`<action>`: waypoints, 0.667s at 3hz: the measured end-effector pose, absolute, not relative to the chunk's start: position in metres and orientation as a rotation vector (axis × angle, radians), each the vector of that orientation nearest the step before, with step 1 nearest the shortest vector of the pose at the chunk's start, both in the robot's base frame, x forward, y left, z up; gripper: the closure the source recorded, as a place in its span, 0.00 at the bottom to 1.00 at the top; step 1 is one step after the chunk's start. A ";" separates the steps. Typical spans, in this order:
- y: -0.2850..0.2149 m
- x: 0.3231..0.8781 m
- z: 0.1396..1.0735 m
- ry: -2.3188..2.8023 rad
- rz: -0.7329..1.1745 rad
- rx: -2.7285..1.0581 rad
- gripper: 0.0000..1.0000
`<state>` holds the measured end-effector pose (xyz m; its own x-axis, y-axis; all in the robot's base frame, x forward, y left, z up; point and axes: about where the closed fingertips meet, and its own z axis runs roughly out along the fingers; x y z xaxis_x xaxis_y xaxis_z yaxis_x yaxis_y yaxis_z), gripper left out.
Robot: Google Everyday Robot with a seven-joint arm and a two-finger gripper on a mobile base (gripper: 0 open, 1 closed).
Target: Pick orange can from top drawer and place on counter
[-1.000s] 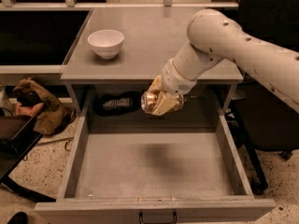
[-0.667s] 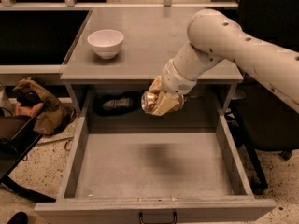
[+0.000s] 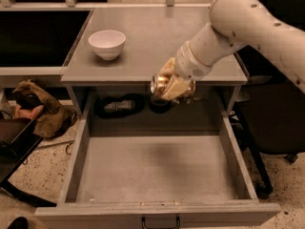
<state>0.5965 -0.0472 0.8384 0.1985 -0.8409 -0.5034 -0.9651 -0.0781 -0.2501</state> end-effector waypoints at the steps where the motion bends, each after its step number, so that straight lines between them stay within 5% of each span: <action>1: -0.061 0.630 0.867 1.655 0.202 -1.836 1.00; 2: -0.071 0.663 0.873 1.644 0.081 -1.765 1.00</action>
Offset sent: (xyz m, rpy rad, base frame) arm 0.1086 -0.0423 0.0455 0.0254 -0.3449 -0.2210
